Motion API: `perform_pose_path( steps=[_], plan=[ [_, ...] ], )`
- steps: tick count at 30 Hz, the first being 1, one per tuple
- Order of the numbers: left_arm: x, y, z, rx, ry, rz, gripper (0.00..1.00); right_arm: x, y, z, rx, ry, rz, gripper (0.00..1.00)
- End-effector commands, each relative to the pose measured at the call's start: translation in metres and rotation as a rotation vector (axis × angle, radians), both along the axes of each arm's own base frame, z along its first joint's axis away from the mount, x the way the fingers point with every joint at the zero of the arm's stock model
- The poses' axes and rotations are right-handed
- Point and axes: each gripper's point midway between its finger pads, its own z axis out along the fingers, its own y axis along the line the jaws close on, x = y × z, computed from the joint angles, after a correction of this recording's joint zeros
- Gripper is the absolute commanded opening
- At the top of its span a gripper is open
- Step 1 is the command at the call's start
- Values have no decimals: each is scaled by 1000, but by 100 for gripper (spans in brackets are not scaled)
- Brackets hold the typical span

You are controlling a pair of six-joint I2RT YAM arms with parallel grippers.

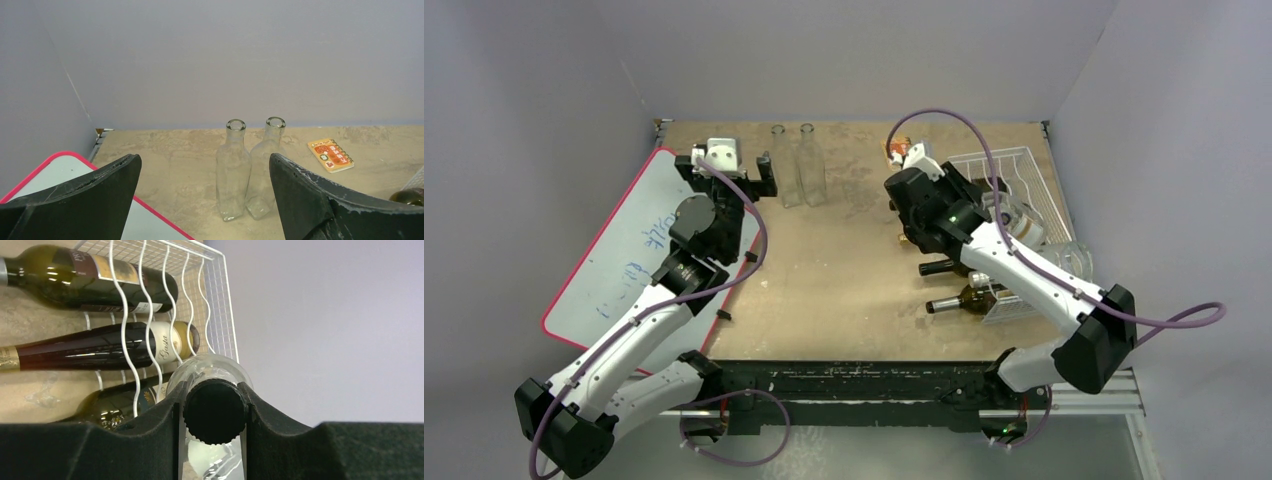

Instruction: Take the wine bottle off the wine rack

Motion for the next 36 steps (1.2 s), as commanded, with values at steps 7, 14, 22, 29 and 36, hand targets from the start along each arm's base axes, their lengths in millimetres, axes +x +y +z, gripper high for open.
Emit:
perform_pose_path(
  steps=[7, 14, 22, 29, 36],
  plan=[
    [-4, -7, 16, -8, -47, -30, 100, -17, -13, 45, 173, -185, -155, 0],
    [-5, -7, 18, -8, -50, -29, 100, -23, -20, 66, 238, -270, -191, 0],
    [-10, -10, 23, -32, -62, -48, 100, -20, -21, 110, 344, -412, -117, 0],
    [-10, -7, 22, -38, -56, -30, 100, -20, -26, 145, 435, -506, -43, 0],
    [-9, -5, 20, -30, -50, -15, 100, -20, -23, 162, 482, -530, -2, 0]
  ],
)
